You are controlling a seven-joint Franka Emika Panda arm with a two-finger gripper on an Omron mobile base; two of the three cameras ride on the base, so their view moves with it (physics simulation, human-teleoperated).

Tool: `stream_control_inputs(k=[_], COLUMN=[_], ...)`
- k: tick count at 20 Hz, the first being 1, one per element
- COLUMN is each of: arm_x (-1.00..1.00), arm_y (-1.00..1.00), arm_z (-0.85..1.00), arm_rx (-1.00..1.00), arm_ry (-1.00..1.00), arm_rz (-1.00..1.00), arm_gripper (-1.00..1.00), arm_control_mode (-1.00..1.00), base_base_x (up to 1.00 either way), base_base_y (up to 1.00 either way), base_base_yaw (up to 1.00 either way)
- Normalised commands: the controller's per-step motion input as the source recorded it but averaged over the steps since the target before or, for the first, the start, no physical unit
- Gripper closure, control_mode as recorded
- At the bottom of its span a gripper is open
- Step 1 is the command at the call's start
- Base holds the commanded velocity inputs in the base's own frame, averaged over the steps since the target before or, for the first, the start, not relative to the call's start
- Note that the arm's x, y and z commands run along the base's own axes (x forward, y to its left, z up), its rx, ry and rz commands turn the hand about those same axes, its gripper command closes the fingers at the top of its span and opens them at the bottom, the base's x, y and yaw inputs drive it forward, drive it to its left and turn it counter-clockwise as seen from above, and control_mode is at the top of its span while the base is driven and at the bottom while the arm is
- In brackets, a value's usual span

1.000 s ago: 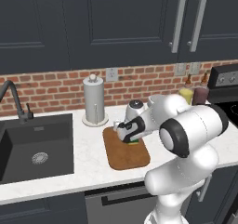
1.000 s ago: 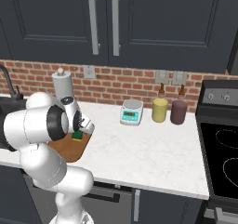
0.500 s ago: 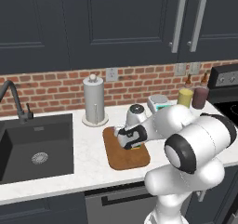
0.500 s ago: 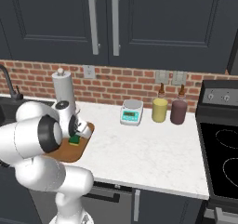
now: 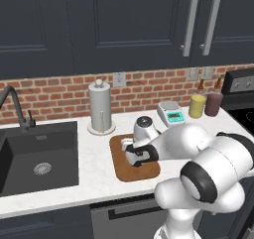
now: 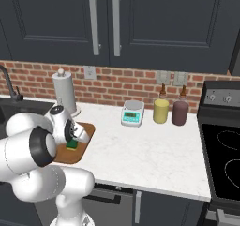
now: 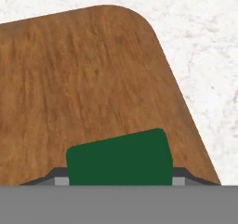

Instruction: Pick up the sponge from the counter and clean the cutting board by briefly scrubbing or pressing down on the cutting board. Once finished, release the sponge.

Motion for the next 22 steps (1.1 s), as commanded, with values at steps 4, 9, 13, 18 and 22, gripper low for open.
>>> stream_control_inputs(k=[4, 9, 13, 18, 22], arm_x=[-0.4, -0.48, -0.49, -0.46, -0.22], arm_y=[0.0, 0.0, 0.0, 0.0, 0.01], arm_z=[-0.27, -0.29, -0.25, -0.21, -0.11], arm_rx=[-0.02, 0.0, 0.0, 0.0, 0.0], arm_ry=[0.0, 0.0, 0.0, 0.0, 0.0], arm_rz=[0.0, 0.0, 0.0, 0.0, 0.0], arm_gripper=[1.0, 1.0, 1.0, 1.0, 1.0], arm_control_mode=[-1.0, -1.0, -1.0, -1.0, -1.0], base_base_x=[0.0, 0.0, 0.0, 0.0, 0.0], base_base_y=[0.0, 0.0, 0.0, 0.0, 0.0], base_base_yaw=[0.0, 0.0, 0.0, 0.0, 0.0])
